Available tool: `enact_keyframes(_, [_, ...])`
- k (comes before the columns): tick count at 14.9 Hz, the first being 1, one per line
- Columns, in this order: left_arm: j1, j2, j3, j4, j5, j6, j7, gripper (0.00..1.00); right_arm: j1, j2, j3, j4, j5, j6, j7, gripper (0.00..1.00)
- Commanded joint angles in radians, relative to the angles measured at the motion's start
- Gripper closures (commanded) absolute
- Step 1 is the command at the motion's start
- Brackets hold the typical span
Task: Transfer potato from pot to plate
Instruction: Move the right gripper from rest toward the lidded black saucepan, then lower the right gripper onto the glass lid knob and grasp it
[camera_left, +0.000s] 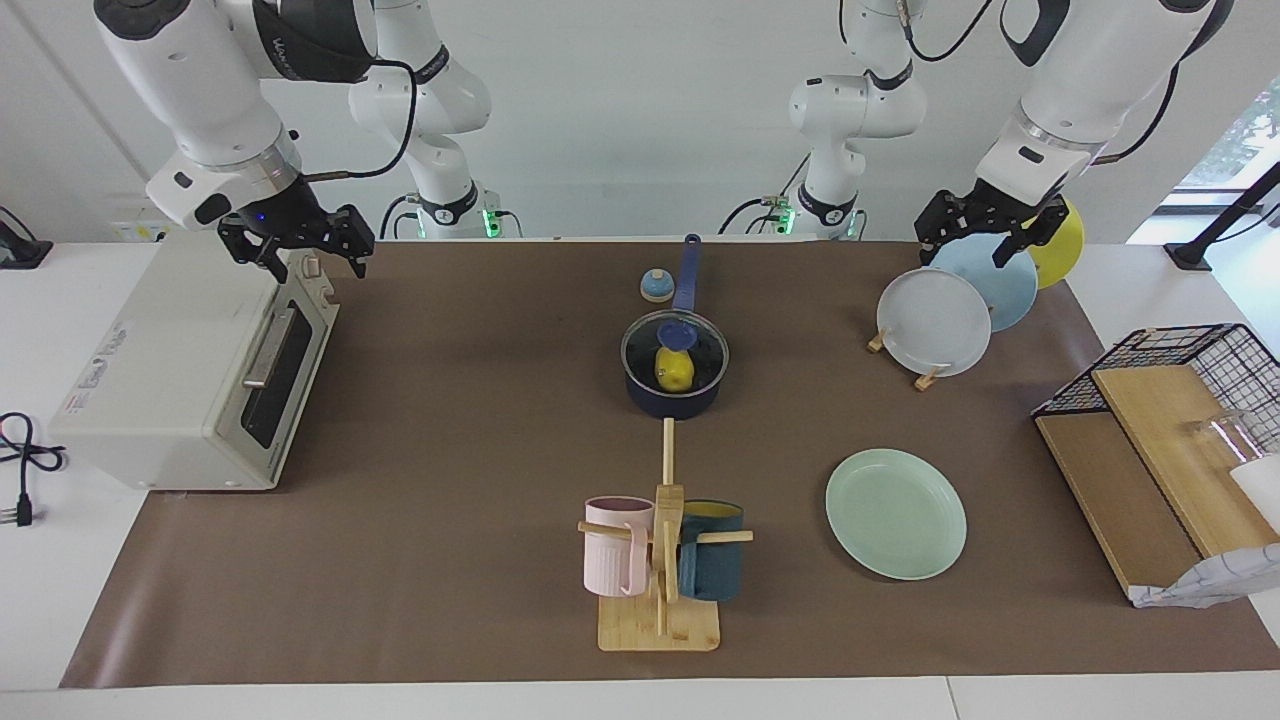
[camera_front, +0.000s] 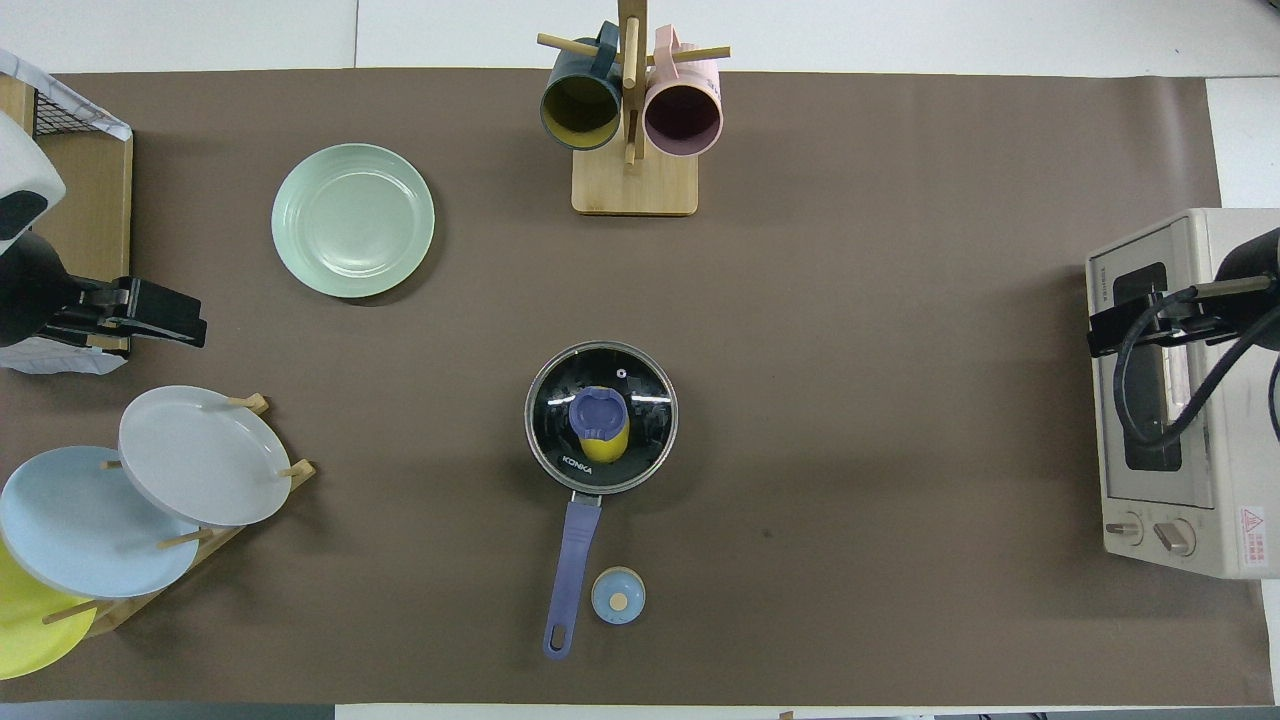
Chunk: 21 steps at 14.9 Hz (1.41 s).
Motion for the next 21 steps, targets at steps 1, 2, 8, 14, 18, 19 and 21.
enact_keyframes(1, [0.015, -0.011, -0.007, -0.009, -0.007, -0.008, 0.003, 0.0, -0.004, -0.016, 0.005, -0.014, 0.014, 0.018, -0.021, 0.0])
enact_keyframes(2, [0.015, -0.011, -0.007, -0.009, -0.007, -0.008, 0.003, 0.0, -0.004, -0.016, 0.005, -0.014, 0.014, 0.018, -0.021, 0.0])
enact_keyframes(8, [0.015, -0.011, -0.007, -0.009, -0.007, -0.009, 0.003, 0.0, 0.006, -0.016, 0.014, -0.016, 0.011, 0.034, -0.022, 0.0])
enact_keyframes(14, [0.015, -0.011, -0.007, -0.009, -0.007, -0.008, 0.003, 0.0, 0.095, -0.011, 0.023, -0.019, 0.03, 0.075, 0.002, 0.0])
enact_keyframes(18, [0.015, -0.011, -0.007, -0.009, -0.007, -0.008, 0.003, 0.0, 0.274, 0.036, 0.026, 0.009, 0.03, 0.083, 0.259, 0.0])
enact_keyframes(19, [0.015, -0.011, -0.007, -0.009, -0.007, -0.008, 0.003, 0.0, 0.316, 0.068, 0.026, 0.035, 0.028, 0.083, 0.327, 0.0])
enact_keyframes(21, [0.015, -0.011, -0.007, -0.009, -0.007, -0.008, 0.003, 0.0, 0.408, 0.132, 0.026, 0.111, 0.039, 0.083, 0.447, 0.0])
